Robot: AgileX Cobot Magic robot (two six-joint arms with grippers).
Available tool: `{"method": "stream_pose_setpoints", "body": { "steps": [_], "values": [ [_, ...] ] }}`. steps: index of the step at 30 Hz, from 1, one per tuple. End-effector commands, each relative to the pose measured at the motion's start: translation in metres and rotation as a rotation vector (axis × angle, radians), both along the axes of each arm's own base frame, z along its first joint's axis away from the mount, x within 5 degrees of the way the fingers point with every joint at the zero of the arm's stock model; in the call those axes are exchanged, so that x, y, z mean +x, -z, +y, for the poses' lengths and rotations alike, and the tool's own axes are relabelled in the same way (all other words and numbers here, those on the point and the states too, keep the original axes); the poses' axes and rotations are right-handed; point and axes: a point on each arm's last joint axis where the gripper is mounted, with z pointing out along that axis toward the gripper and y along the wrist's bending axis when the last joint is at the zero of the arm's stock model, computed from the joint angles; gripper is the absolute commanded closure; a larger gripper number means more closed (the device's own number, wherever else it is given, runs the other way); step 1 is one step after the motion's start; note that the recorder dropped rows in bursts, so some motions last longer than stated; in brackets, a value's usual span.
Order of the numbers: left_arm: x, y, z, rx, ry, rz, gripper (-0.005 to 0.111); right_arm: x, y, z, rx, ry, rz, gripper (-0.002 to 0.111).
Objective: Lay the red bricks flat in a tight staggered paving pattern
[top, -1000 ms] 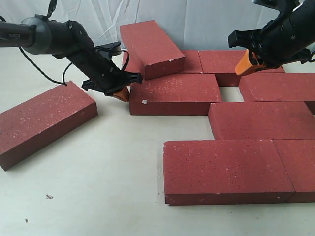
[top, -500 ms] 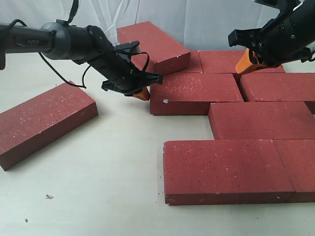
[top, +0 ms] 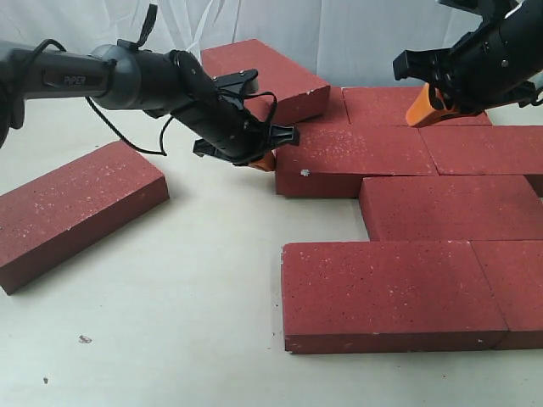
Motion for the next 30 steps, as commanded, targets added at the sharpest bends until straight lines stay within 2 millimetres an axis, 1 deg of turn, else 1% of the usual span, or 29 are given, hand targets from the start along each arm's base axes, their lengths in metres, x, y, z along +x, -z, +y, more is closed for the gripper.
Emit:
{"method": "stream_pose_setpoints", "body": {
  "steps": [1, 5, 11, 15, 19, 23, 27, 30],
  "values": [
    [-0.002, -0.003, -0.001, -0.003, 0.021, 0.017, 0.107, 0.000, -0.002, -0.001, -0.006, 0.000, -0.018, 0.109],
    [0.000, -0.002, 0.013, 0.008, 0.029, 0.071, 0.107, 0.000, -0.002, -0.001, -0.006, 0.000, -0.018, 0.109],
    [0.004, -0.007, 0.037, 0.024, 0.034, 0.127, 0.107, 0.000, -0.002, -0.001, -0.006, 0.000, -0.018, 0.109],
    [0.007, -0.013, 0.053, 0.034, 0.028, 0.141, 0.107, 0.000, -0.002, -0.001, -0.010, 0.000, -0.020, 0.109],
    [0.009, -0.021, 0.063, 0.027, 0.018, 0.145, 0.107, 0.001, -0.003, -0.001, -0.010, 0.006, -0.033, 0.109],
    [0.006, -0.025, 0.058, -0.037, 0.008, 0.187, 0.107, 0.007, -0.004, -0.002, 0.004, 0.044, -0.092, 0.109],
    [0.001, -0.031, 0.039, -0.150, 0.053, 0.176, 0.107, 0.010, 0.000, -0.002, 0.010, 0.061, -0.104, 0.109],
    [-0.001, -0.037, 0.027, -0.232, 0.087, 0.154, 0.107, 0.014, 0.010, -0.001, 0.006, 0.061, -0.077, 0.109]
  ]
}}
